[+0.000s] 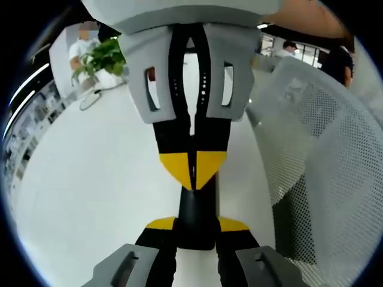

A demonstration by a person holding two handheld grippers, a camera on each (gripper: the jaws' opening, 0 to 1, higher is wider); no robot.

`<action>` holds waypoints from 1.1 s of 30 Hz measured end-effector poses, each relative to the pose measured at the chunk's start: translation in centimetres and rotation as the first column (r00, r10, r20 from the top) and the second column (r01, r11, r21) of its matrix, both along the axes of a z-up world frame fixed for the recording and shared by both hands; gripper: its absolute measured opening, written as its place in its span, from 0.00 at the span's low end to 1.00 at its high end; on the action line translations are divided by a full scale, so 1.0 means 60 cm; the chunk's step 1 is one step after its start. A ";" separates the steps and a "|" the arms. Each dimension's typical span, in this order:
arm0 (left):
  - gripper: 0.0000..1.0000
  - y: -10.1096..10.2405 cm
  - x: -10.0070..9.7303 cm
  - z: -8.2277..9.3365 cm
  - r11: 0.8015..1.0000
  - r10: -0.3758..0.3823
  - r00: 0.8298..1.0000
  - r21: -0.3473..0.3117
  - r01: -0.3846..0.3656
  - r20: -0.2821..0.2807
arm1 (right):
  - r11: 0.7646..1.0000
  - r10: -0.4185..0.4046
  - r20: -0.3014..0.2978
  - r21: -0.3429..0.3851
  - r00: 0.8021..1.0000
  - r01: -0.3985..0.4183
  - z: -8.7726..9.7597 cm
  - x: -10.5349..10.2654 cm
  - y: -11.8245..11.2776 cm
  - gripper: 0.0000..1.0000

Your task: Press the specified remote control buttons in sequence, fully releasing each button before pressing the next.

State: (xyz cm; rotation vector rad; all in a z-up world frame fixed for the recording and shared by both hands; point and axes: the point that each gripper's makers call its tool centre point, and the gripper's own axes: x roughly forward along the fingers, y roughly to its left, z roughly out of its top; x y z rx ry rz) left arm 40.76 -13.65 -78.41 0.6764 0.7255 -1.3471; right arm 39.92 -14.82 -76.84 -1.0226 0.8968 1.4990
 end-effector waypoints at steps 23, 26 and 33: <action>0.23 0.000 0.002 -0.002 1.000 0.001 1.000 -0.006 -0.001 -0.003 | 1.000 0.012 -0.006 -0.024 1.000 -0.013 -0.011 0.001 -0.004 0.00; 0.23 -0.002 -0.002 0.003 1.000 0.000 1.000 -0.005 0.000 -0.003 | 1.000 -0.005 -0.018 -0.006 1.000 0.005 -0.008 0.000 -0.004 0.00; 0.23 -0.001 0.000 -0.001 1.000 0.000 1.000 -0.006 0.000 -0.002 | 0.999 -0.041 -0.018 0.034 0.999 0.042 0.004 0.005 -0.006 0.00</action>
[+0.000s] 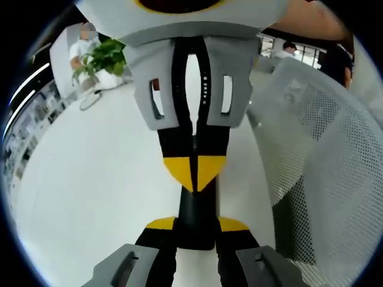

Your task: Press the specified remote control buttons in sequence, fully releasing each button before pressing the next.

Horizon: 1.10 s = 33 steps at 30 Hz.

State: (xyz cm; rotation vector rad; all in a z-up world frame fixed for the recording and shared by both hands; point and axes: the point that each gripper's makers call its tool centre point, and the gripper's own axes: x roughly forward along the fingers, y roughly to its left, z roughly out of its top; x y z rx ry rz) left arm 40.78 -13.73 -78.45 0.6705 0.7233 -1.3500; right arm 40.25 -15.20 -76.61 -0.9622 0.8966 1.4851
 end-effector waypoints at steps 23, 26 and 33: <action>0.23 0.001 0.002 -0.001 1.000 -0.005 1.000 0.020 0.005 0.001 | 0.998 -0.015 0.008 0.058 1.000 0.014 0.027 -0.002 0.000 0.22; 0.23 -0.003 -0.006 0.008 1.000 -0.006 1.000 0.024 0.006 0.001 | 0.998 -0.012 0.002 0.056 1.000 0.011 0.028 -0.005 -0.003 0.25; 0.23 -0.001 -0.001 0.001 1.000 -0.008 1.000 0.026 0.008 -0.004 | 0.999 -0.010 0.001 0.051 1.000 0.010 0.029 -0.007 -0.011 0.26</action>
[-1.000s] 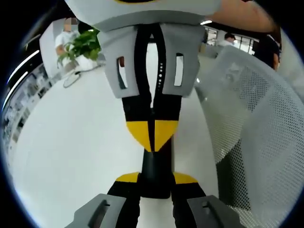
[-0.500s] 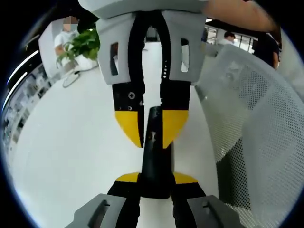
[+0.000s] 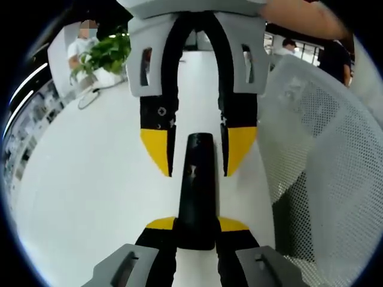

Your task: Press the specified remote control buttons in sequence, fully releasing each button before pressing the next.

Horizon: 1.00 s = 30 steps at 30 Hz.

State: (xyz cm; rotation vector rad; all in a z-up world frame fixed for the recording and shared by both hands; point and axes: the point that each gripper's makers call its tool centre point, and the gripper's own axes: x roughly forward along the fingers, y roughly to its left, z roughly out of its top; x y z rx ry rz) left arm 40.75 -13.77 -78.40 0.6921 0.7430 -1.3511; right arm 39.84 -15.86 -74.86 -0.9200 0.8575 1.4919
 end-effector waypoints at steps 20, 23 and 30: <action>0.23 0.002 0.003 -0.005 1.000 0.001 1.000 0.017 -0.001 -0.001 | 0.999 -0.020 -0.008 -0.026 1.000 0.020 -0.015 0.000 -0.040 0.30; 0.23 0.000 0.001 -0.001 1.000 0.001 1.000 0.018 -0.001 -0.002 | 0.999 -0.021 -0.008 -0.030 1.000 0.021 -0.017 0.002 -0.046 0.30; 0.23 -0.001 -0.001 0.000 1.000 -0.001 1.000 0.025 0.001 -0.002 | 0.999 -0.031 -0.012 -0.028 0.999 0.031 -0.018 0.006 -0.059 0.30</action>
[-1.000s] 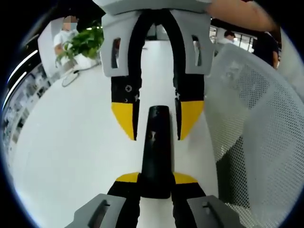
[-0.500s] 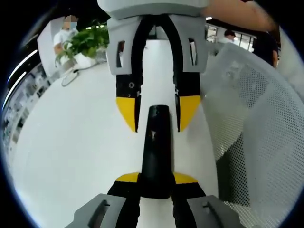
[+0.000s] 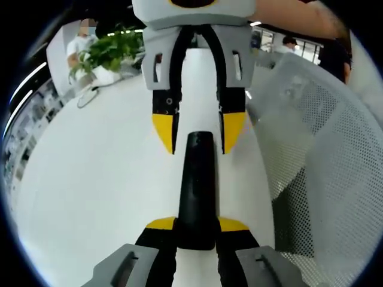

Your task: Press the specified remote control buttons in sequence, fully releasing each button before pressing the next.

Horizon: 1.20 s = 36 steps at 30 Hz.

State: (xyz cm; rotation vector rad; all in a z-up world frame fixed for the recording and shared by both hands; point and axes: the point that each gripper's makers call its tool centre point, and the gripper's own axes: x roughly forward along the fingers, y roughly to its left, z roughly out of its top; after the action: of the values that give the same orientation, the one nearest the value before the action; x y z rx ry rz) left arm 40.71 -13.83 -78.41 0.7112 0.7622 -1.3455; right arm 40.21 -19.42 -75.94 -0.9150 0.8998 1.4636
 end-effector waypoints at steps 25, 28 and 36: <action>0.23 0.006 0.003 -0.005 1.000 0.000 1.000 0.010 0.000 -0.002 | 0.998 -0.048 -0.019 -0.034 0.999 0.047 -0.033 0.001 -0.052 0.29; 0.23 0.002 -0.003 0.000 1.000 0.000 1.000 0.010 0.000 -0.001 | 0.998 -0.048 -0.020 -0.039 0.999 0.048 -0.036 0.000 -0.055 0.29; 0.23 0.005 0.000 -0.004 1.000 0.000 1.000 0.012 0.000 -0.002 | 0.999 -0.032 -0.009 -0.040 0.999 0.031 -0.046 -0.005 -0.059 0.26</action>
State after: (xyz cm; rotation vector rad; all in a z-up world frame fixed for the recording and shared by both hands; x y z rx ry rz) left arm 40.73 -13.55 -78.62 0.7196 0.7730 -1.3427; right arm 39.89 -22.98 -78.71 -0.9199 0.9497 1.4290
